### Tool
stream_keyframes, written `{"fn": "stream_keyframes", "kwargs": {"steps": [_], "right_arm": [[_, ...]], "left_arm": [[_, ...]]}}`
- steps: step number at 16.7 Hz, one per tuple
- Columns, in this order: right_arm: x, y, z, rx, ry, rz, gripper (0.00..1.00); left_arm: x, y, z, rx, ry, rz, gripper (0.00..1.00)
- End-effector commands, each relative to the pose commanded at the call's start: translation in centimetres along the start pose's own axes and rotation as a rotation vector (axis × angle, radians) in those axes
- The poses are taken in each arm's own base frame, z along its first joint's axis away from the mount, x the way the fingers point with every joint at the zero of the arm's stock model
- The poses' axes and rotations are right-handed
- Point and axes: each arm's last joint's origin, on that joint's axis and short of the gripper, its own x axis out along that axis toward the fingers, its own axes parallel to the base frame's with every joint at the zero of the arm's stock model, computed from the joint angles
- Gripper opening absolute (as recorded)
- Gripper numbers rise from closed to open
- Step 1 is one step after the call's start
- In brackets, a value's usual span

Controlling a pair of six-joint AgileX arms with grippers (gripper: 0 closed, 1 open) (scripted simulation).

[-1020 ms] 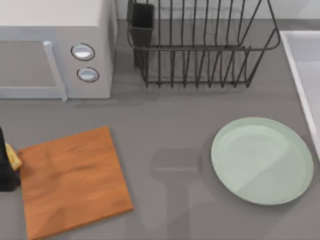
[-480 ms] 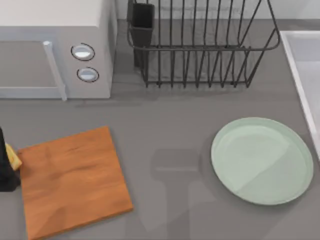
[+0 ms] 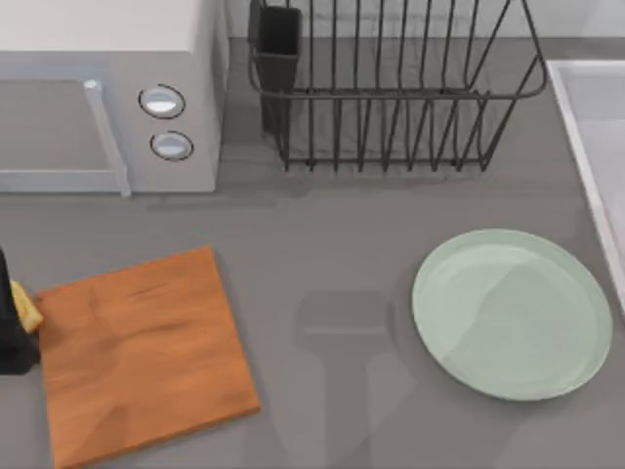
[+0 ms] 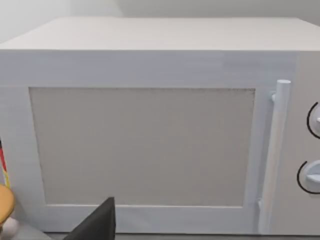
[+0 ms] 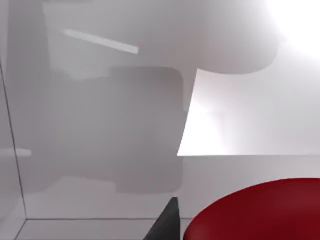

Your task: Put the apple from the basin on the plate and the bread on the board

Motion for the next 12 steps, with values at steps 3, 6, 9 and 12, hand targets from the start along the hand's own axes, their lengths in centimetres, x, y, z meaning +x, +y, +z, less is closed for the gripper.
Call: {"fn": "stream_keyframes", "kwargs": {"steps": [3,6,9,12], "right_arm": [[-1.5,0.1,-0.1,0.0,-0.011,-0.003,0.0],[-1.3,0.1,-0.1,0.001,-0.008,-0.002,0.0],[-2.6,0.7,0.4,0.0,-0.041,-0.011,0.0],[-4.6,3.0,1.1,-0.001,-0.076,-0.015,0.0]], "left_arm": [[0.0,0.0,0.0,0.0,0.0,0.0,1.0],[0.0,0.0,0.0,0.0,0.0,0.0,1.0],[0.0,0.0,0.0,0.0,0.0,0.0,1.0],[0.0,0.0,0.0,0.0,0.0,0.0,1.0]]}}
